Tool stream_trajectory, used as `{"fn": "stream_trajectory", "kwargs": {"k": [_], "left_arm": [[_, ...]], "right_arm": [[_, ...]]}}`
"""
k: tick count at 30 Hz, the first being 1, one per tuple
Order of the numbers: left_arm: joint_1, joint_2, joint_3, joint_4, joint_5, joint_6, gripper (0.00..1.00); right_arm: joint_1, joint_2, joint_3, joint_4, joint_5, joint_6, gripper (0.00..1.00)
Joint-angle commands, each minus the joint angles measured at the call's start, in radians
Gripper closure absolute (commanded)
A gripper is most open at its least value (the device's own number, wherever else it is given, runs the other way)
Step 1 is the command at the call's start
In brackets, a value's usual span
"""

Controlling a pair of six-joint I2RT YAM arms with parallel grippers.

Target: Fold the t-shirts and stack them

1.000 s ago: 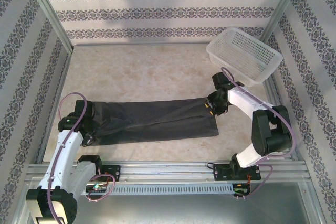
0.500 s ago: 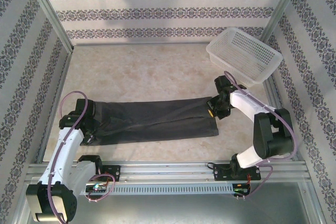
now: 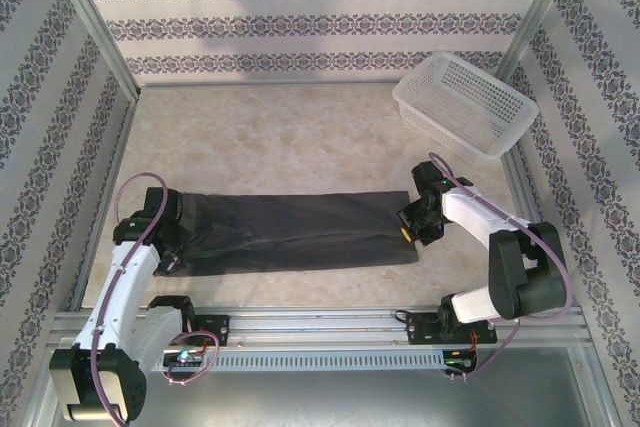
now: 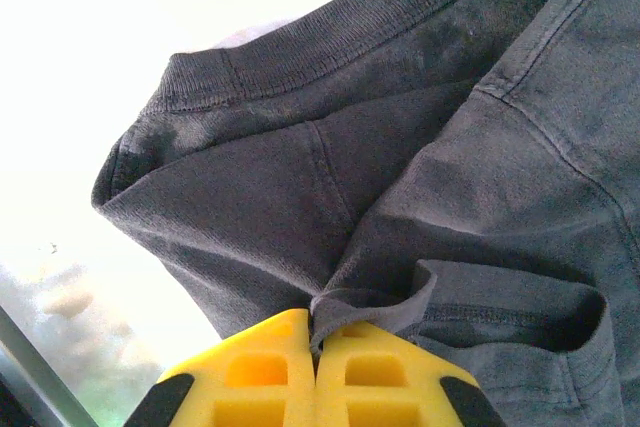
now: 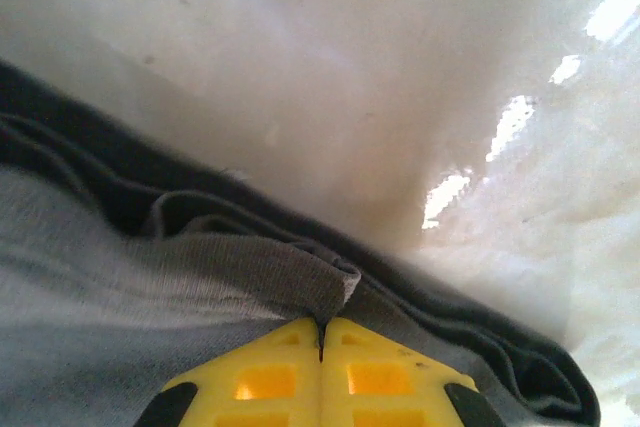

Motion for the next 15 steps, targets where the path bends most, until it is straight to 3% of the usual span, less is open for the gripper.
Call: {"fn": "stream_trajectory", "kwargs": {"k": [1,6,7,10,12,15], "left_arm": [[0.010,-0.001,0.018,0.003,0.000,0.005,1.00],[0.009,-0.007,0.021,-0.024,0.005,-0.008,1.00],[0.009,-0.011,0.025,-0.024,0.008,-0.010,0.95],[0.009,-0.013,0.081,-0.012,0.016,0.012,0.57],[0.009,0.008,0.153,-0.015,0.006,0.035,0.50],[0.010,0.080,0.273,0.002,0.007,0.079,0.50]], "right_arm": [[-0.015,0.021,0.012,0.018,0.018,-0.043,0.84],[-0.013,0.002,0.068,-0.007,0.067,-0.096,0.70],[-0.009,-0.008,0.077,-0.005,0.074,-0.107,0.69],[0.020,-0.032,0.116,0.005,0.096,-0.150,0.70],[0.053,-0.043,0.139,0.025,0.102,-0.177,0.71],[0.110,-0.043,0.155,0.096,0.109,-0.207,0.75]]}}
